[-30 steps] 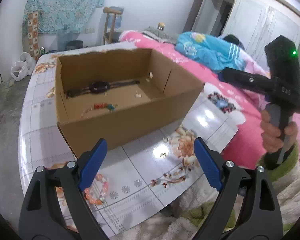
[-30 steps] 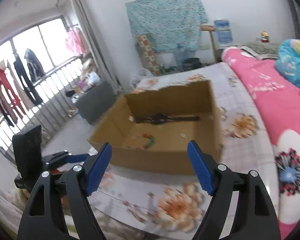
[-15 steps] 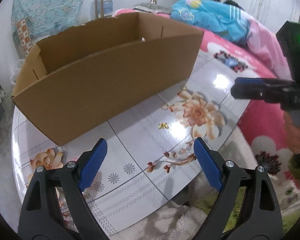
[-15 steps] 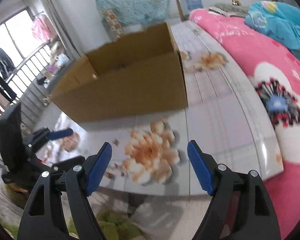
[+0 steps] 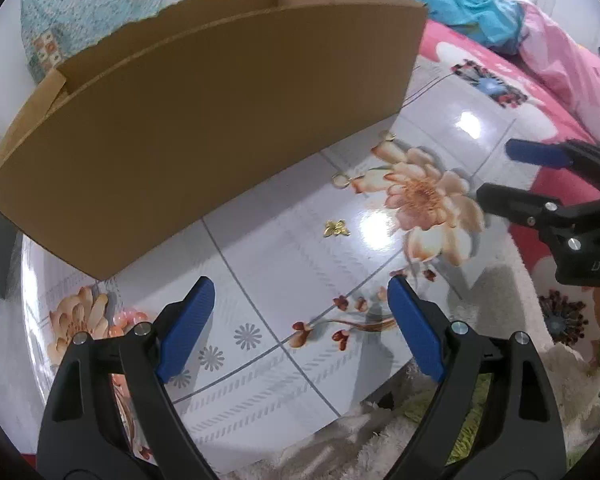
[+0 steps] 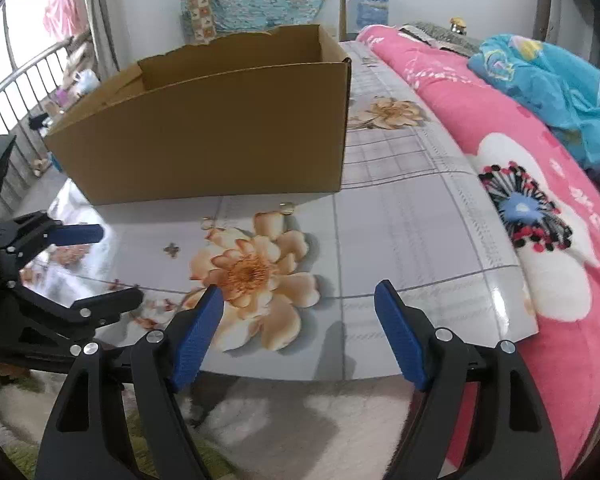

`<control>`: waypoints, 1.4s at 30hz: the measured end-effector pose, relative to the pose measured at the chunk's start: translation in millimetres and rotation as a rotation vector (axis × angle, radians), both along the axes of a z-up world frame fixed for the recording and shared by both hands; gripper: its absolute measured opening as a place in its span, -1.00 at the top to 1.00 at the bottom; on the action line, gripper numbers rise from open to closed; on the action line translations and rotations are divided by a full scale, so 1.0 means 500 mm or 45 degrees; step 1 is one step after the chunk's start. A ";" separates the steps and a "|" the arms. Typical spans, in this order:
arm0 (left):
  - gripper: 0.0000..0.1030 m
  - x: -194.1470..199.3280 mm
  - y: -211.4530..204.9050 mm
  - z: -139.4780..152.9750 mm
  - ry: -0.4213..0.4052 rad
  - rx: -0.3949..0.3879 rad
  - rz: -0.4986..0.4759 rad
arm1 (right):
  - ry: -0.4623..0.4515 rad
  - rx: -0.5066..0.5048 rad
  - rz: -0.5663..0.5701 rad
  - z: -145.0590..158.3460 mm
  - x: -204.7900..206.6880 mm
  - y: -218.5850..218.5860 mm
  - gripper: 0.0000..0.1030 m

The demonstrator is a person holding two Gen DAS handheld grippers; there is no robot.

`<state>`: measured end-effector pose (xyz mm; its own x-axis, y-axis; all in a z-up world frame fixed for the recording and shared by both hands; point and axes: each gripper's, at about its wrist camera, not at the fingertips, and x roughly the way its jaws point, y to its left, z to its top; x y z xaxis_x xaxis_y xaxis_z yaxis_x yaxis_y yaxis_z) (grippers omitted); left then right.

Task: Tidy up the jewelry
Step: 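Move the open left gripper toward the small gold butterfly charm on the sheet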

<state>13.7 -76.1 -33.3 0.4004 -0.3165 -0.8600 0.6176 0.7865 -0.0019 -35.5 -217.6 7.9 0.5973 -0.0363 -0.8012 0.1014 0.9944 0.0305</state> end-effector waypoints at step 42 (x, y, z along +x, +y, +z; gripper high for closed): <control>-0.76 0.037 -0.026 -0.023 0.111 0.068 0.199 | 0.138 -0.228 -0.120 -0.055 0.070 -0.041 -0.88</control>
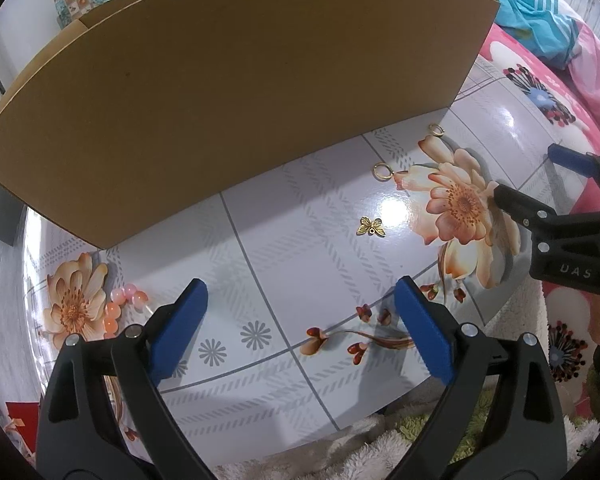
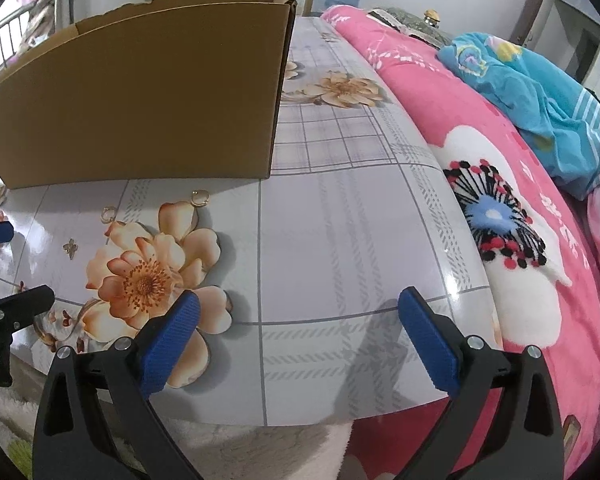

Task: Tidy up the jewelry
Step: 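Move the open left gripper toward the small gold butterfly charm on the sheet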

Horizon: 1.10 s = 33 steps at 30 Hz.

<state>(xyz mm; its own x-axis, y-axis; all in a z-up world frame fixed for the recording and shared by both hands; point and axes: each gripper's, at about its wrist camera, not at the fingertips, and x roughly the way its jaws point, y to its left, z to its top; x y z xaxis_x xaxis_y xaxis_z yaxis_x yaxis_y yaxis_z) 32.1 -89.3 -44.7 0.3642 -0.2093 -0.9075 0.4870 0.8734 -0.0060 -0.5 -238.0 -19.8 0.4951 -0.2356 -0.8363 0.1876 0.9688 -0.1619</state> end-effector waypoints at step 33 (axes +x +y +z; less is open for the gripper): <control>-0.82 0.001 0.001 -0.001 0.002 0.005 0.003 | 0.043 0.094 0.025 -0.002 0.011 -0.020 -0.88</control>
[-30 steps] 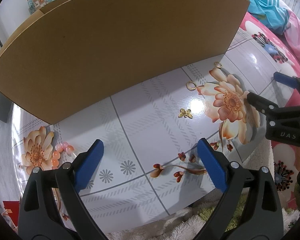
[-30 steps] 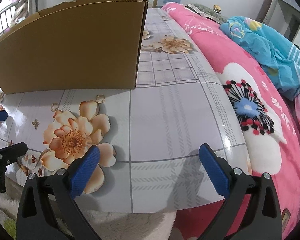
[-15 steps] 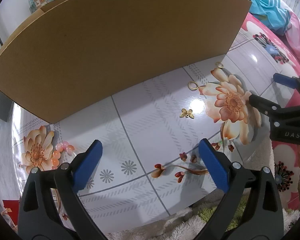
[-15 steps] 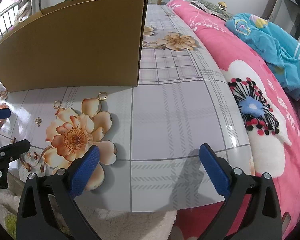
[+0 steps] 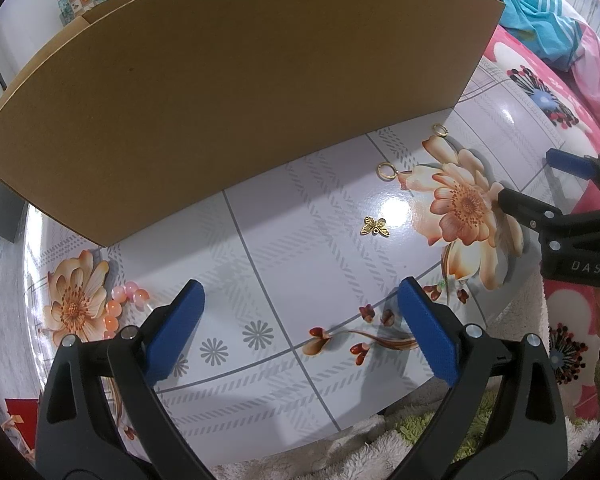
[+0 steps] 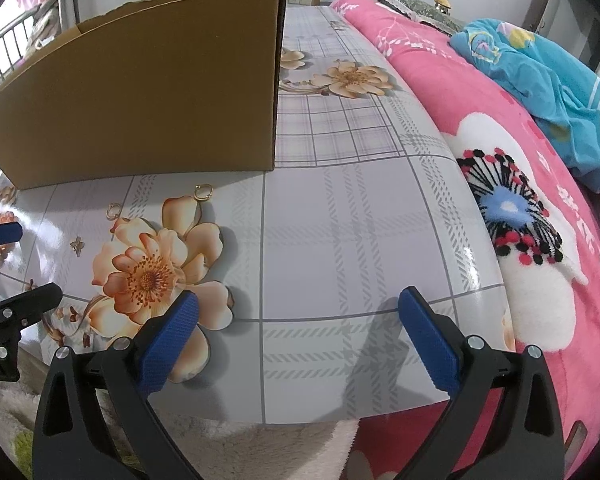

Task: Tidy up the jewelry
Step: 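Move the open left gripper toward the small gold butterfly charm on the sheet, then close the left gripper on the gold butterfly charm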

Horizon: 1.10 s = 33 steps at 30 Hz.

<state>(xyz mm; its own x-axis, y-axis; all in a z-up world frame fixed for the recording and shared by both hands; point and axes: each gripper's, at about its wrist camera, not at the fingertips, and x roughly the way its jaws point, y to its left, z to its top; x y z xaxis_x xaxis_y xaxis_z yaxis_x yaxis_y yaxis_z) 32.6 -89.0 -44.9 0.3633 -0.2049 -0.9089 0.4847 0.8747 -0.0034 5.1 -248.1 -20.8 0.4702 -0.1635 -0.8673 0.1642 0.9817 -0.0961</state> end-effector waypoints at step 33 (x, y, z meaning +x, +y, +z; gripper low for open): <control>0.55 -0.019 0.006 0.035 -0.139 -0.241 -0.433 | -0.232 0.130 0.230 0.043 -0.043 0.065 -0.64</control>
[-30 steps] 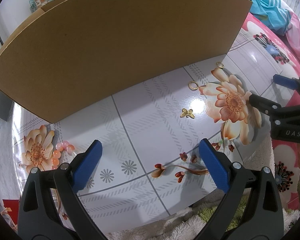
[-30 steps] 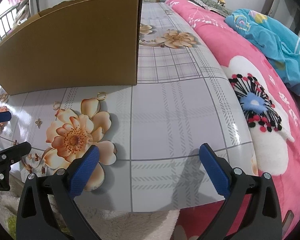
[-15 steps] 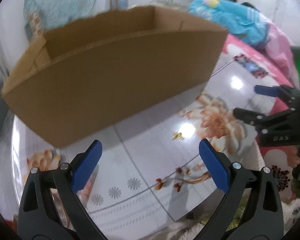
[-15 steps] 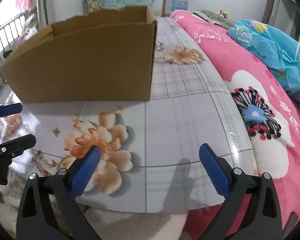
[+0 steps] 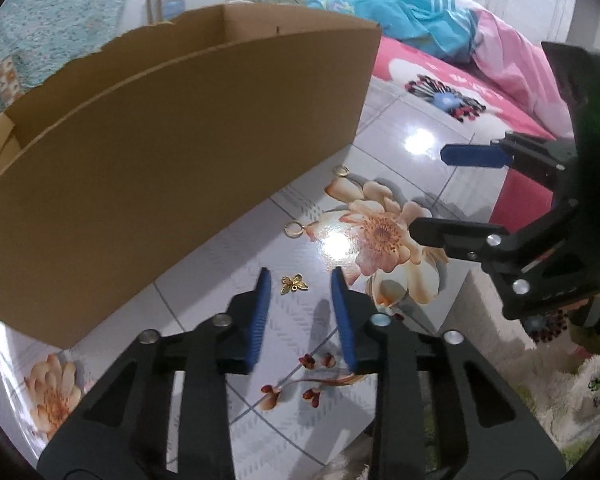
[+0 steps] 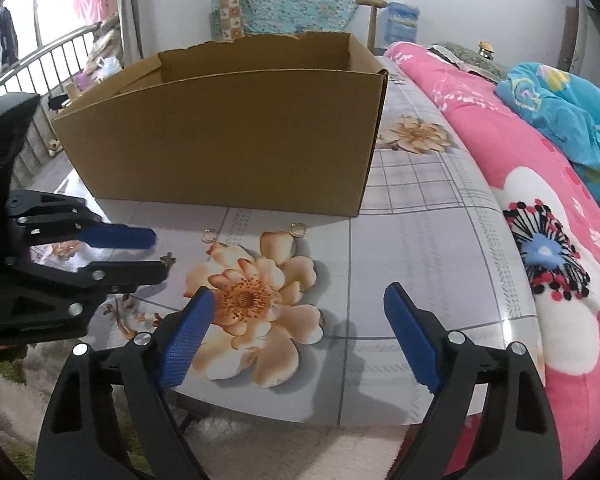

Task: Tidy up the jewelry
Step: 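Close the left gripper on the gold butterfly charm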

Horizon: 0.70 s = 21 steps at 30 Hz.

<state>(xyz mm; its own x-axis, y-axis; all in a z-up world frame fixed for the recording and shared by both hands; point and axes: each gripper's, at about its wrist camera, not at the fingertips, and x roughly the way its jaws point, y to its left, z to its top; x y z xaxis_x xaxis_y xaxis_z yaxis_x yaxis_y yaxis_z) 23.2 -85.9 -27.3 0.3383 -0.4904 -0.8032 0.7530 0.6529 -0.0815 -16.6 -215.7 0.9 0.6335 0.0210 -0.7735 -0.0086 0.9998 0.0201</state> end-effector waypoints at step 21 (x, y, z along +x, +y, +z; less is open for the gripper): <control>0.78 0.004 -0.033 -0.016 -0.059 0.107 -0.144 | -0.020 0.060 0.028 0.003 0.003 -0.004 -0.62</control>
